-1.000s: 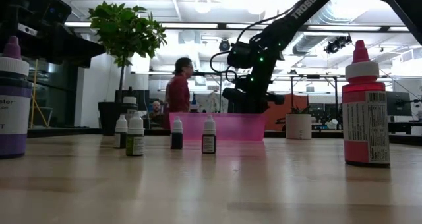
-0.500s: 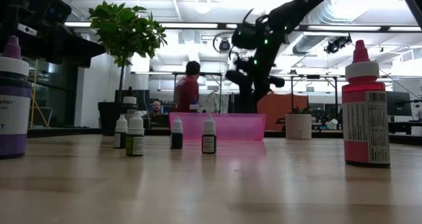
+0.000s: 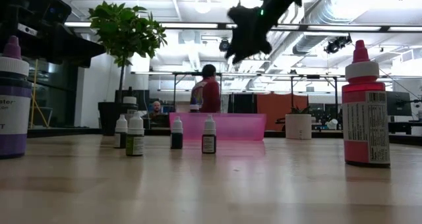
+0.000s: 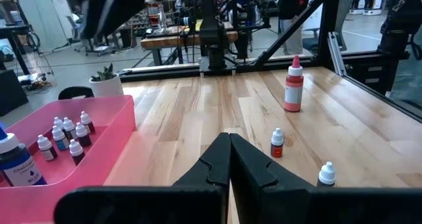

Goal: Pick & Place food coloring
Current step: Put the small red food coloring bottle into the red bin

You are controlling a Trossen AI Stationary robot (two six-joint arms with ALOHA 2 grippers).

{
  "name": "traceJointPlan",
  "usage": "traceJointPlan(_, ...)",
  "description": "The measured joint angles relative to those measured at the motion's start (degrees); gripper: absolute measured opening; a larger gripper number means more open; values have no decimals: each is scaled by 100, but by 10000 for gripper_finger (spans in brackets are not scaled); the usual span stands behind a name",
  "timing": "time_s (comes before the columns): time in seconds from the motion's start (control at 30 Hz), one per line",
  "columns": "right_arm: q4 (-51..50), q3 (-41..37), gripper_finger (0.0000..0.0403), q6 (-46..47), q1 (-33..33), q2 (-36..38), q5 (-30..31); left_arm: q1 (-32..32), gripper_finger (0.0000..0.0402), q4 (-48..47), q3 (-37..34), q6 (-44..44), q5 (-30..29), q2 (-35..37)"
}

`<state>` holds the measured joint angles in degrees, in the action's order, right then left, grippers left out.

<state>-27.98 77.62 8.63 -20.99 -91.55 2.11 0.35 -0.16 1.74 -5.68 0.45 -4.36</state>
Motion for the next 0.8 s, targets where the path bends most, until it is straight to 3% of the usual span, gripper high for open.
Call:
traceJointPlan(0.2, -99, 79, 184, -127, 731, 289, -535, 1, 0, 1, 0, 0, 0, -2)
traceJointPlan(0.43, -987, 884, 184, -704, 1615, 198, -554, 0, 0, -1, 0, -1, 0, 0)
traceJointPlan(0.8, -2293, 2312, 184, -1273, 2654, -1077, -415, 0, 0, 1, 0, 0, 0, -1)
